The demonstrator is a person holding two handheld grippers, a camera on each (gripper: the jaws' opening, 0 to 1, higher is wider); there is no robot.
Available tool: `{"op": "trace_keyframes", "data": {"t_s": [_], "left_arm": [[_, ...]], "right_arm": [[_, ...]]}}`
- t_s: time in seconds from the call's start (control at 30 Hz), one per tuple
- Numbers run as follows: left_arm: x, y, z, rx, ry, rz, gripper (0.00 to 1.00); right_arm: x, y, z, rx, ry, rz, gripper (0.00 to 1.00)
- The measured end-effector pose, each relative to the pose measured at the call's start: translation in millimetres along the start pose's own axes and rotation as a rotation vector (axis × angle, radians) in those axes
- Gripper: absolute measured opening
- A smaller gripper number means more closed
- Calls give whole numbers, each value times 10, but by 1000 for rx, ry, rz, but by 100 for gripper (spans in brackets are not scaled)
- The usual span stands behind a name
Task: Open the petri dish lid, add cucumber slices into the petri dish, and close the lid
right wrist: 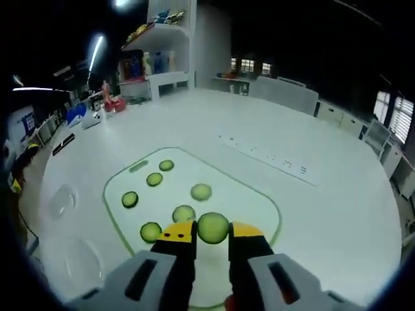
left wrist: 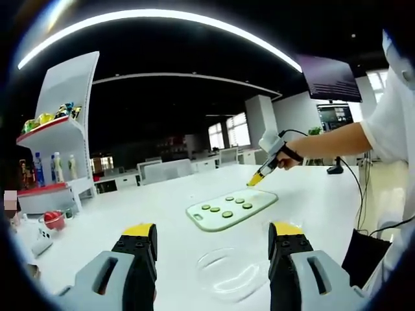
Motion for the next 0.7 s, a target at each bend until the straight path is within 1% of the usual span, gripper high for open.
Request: {"op": "trace_keyframes", "data": {"t_s": [0.13, 0.23, 0.3, 0.4, 0.43, 0.53, 0.7], "left_arm": [[-3, -5, 27, -16, 2, -5, 70], [-7, -10, 48, -27, -1, -11, 70], [-12, -13, 56, -33, 0, -14, 70], [-18, -15, 70, -44, -2, -20, 70], [-19, -15, 74, -47, -2, -20, 70], [-22, -17, 90, -58, 0, -23, 70], [-26, -20, 101, -68, -7, -26, 70]], "right_arm": [[115, 104, -45, 11, 12, 26, 19], [178, 200, -132, 24, 28, 48, 19], [259, 241, -135, 33, 38, 64, 19], [321, 393, -294, 57, 58, 95, 19], [329, 408, -310, 60, 61, 98, 19], [407, 580, -476, 87, 85, 130, 19], [441, 782, -727, 128, 118, 160, 19]]}}
Point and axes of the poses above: the point that each gripper's makers call its tool centre point, and the gripper's own axes: y roughly backward along the fingers, z roughly to its right, x roughly out of its top, the point moved 6 cm from there along y, roughly backward along the fingers, and after that the axes turned 4 degrees about -y, right-handed, at the moved point
